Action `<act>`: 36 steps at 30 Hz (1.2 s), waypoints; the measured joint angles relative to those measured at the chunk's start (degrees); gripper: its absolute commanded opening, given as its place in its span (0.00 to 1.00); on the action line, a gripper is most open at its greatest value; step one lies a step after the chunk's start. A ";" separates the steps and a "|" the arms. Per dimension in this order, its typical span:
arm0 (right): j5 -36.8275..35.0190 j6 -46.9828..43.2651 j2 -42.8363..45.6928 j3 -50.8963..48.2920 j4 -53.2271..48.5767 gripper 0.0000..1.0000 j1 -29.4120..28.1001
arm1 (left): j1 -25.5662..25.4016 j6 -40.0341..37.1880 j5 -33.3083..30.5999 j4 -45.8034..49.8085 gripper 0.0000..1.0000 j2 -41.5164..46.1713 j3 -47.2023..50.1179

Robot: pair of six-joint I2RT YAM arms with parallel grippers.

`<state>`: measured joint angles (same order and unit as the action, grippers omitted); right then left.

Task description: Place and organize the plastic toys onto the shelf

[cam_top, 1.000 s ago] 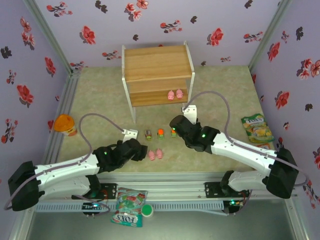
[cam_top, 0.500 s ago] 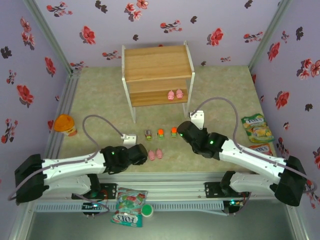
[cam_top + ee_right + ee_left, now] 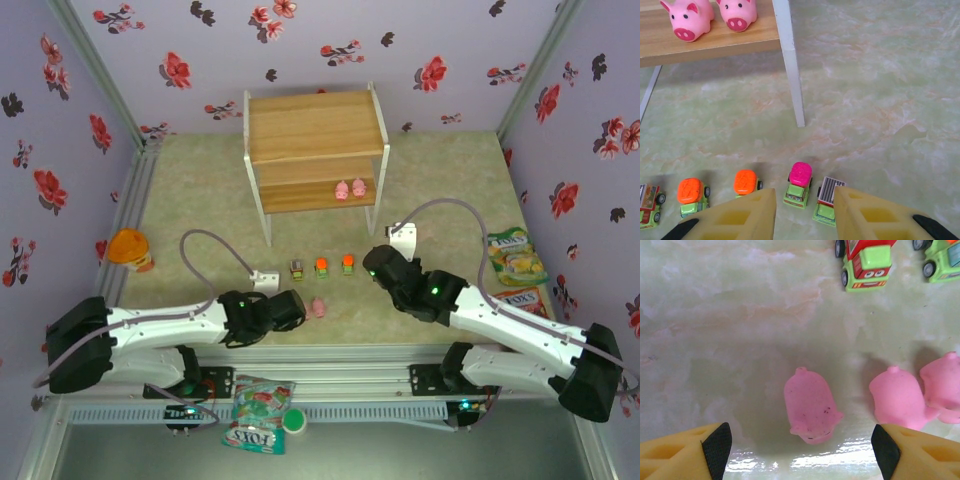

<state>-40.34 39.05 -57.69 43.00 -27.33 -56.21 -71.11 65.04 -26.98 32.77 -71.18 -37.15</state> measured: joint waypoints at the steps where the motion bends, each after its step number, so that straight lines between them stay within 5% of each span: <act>1: 0.02 0.00 0.00 0.00 0.00 0.36 0.00 | 0.00 0.02 0.24 0.07 0.77 -1.05 -0.26; 36: 0.02 -0.02 1.70 -0.96 -0.04 0.35 0.00 | 2.16 0.63 3.28 -3.65 0.56 -6.60 -0.17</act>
<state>-40.32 39.03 -55.99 42.04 -27.38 -56.21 -68.95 65.67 -23.70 29.12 -77.78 -37.32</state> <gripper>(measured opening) 0.351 0.576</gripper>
